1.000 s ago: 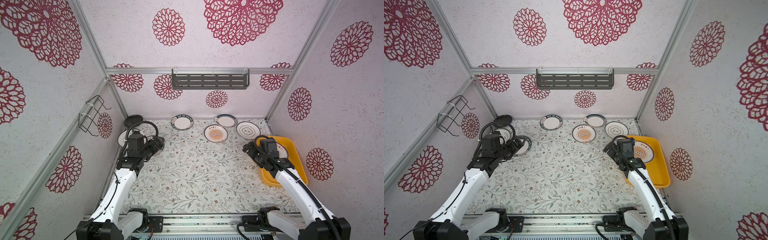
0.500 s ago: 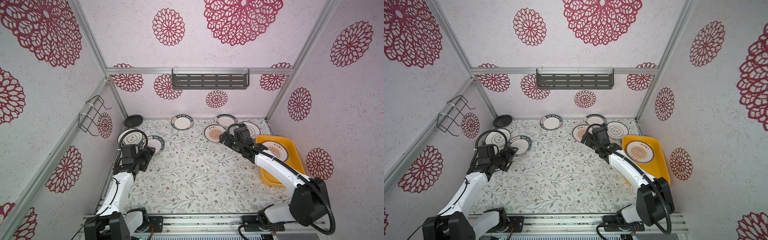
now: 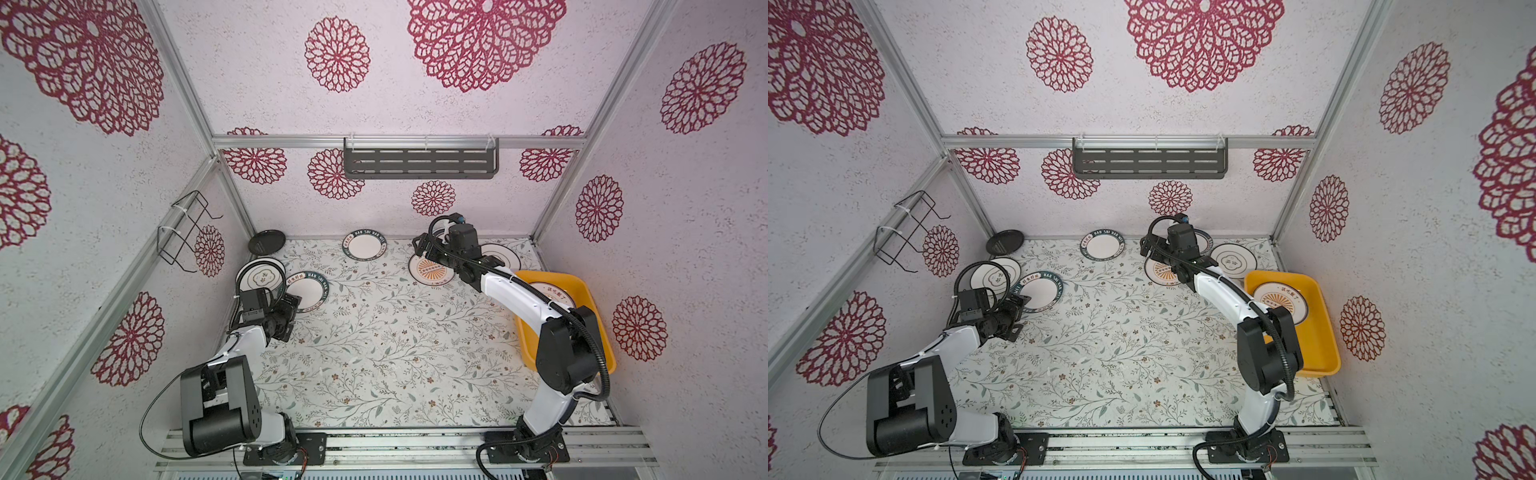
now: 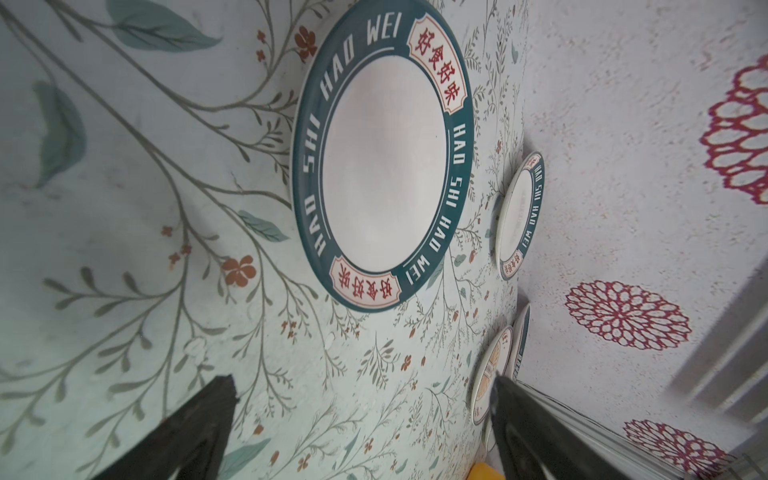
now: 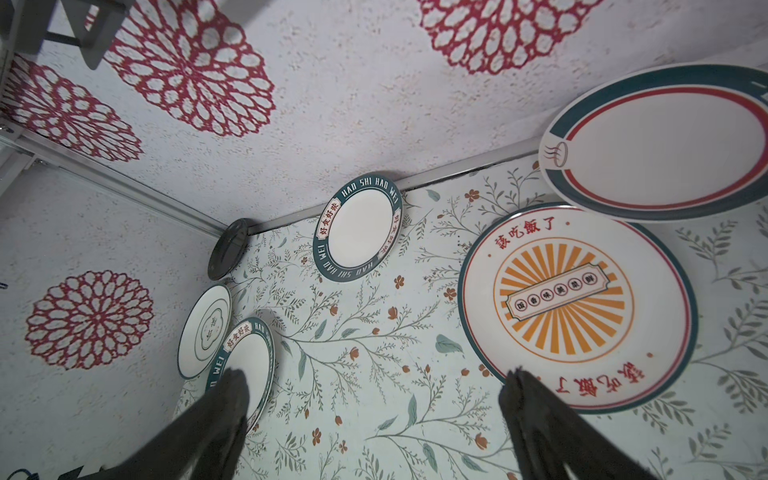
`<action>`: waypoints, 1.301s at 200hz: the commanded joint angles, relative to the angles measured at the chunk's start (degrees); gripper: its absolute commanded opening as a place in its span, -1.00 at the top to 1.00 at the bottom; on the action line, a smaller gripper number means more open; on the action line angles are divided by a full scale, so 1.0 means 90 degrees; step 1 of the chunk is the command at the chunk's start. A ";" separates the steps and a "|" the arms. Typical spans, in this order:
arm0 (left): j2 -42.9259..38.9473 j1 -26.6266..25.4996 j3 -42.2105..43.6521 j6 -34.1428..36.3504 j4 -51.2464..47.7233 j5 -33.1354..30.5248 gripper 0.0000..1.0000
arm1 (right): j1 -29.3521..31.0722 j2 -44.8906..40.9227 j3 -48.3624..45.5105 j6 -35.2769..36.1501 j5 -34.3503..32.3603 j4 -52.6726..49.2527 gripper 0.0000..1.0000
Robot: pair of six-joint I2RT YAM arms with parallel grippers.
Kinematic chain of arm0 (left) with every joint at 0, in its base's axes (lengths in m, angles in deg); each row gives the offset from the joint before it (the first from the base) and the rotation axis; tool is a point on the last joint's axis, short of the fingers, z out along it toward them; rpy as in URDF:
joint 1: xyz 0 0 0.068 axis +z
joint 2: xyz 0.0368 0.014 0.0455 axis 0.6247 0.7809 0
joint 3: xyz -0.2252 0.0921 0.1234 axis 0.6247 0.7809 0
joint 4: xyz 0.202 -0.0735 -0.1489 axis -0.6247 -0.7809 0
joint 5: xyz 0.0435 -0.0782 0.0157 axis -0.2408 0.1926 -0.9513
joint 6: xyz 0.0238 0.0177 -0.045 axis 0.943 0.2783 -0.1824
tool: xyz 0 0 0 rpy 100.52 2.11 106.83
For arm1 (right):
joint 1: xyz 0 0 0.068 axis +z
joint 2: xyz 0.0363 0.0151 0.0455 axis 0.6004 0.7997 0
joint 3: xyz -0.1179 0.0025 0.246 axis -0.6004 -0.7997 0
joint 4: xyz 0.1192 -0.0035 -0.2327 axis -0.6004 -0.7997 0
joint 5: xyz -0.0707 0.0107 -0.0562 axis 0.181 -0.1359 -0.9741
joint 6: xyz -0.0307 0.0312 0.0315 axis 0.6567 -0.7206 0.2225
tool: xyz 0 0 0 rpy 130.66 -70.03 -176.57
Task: Place the plates into the plastic bin on the countertop
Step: 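Grip the green-rimmed plate's edge with the left gripper while the right gripper approaches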
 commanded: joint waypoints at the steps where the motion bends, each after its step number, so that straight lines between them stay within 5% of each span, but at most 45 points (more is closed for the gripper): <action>1: 0.0441 0.0094 -0.0291 -0.0068 0.0447 0.0026 -0.90 | -0.0182 0.0036 0.0402 0.0205 0.0288 0.0176 -0.98; 105: 0.1863 0.0127 -0.0284 -0.0431 0.1884 0.0041 -0.49 | -0.0782 0.0289 0.0785 -0.0208 0.0220 0.0135 -0.98; 260: 0.2498 0.0143 0.0144 -0.0986 0.3267 0.0362 0.88 | -0.0871 -0.0320 0.0100 -0.0606 -0.0231 0.0173 -0.98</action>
